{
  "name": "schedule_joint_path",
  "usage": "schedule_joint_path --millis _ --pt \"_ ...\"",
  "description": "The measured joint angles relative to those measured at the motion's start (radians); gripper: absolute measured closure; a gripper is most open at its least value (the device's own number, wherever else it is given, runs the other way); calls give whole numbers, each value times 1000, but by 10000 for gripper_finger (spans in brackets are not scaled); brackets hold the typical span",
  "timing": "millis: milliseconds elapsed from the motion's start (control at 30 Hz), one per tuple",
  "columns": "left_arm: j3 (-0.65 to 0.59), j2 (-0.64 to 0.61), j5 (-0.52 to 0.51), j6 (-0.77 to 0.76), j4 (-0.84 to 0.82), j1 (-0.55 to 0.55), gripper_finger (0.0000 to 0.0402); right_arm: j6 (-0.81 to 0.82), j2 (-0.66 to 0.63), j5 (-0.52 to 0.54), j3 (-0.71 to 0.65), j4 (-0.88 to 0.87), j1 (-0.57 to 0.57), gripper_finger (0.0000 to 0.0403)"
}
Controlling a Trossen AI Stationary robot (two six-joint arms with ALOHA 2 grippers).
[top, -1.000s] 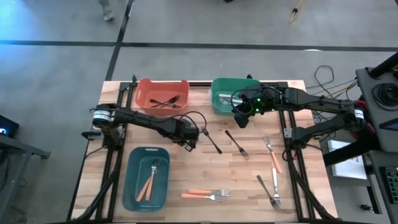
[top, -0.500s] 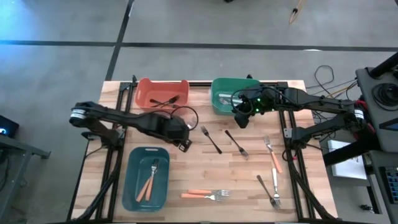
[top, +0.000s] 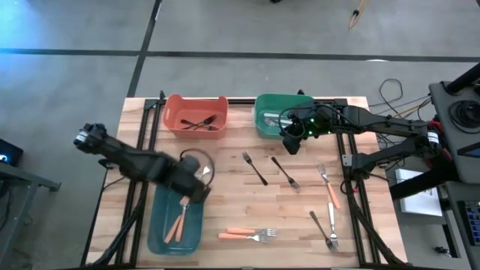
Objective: Sort silverware by color (type)
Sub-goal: Put the orange fork into the blue-green bin
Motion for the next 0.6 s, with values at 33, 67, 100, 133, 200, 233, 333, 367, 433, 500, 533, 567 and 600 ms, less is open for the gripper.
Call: schedule_joint_path --millis 33,67,100,133,200,233,333,367,433,500,533,567,600 --pt "0 0 4 -37 0 -29 365 0 0 0 0 0 0 344" --pt "0 0 11 -72 1 -59 365 0 0 1 0 0 0 344" --pt "0 0 30 -101 0 -89 365 0 0 1 0 0 0 344" --pt "0 0 49 -130 -1 -119 365 0 0 1 0 0 0 344" --pt "0 0 91 -199 -5 -176 365 0 0 1 0 1 0 344" --pt "0 0 110 -233 -8 -204 365 0 0 1 0 0 0 344" --pt "0 0 213 -306 -24 -279 365 0 0 1 0 1 0 344" --pt "0 0 255 -325 -27 -300 365 -1 0 1 0 1 0 344" --pt "0 0 309 -365 -28 -335 365 -4 0 3 0 1 0 344" --pt "0 0 328 -402 -34 -359 365 -7 0 6 0 2 0 344" --pt "0 0 330 -414 -33 -364 365 -8 0 6 0 2 0 344" --pt "-1 0 332 -426 -33 -365 365 -8 0 6 0 2 0 344" --pt "-5 0 332 -439 -33 -365 365 -8 0 6 0 2 0 344"
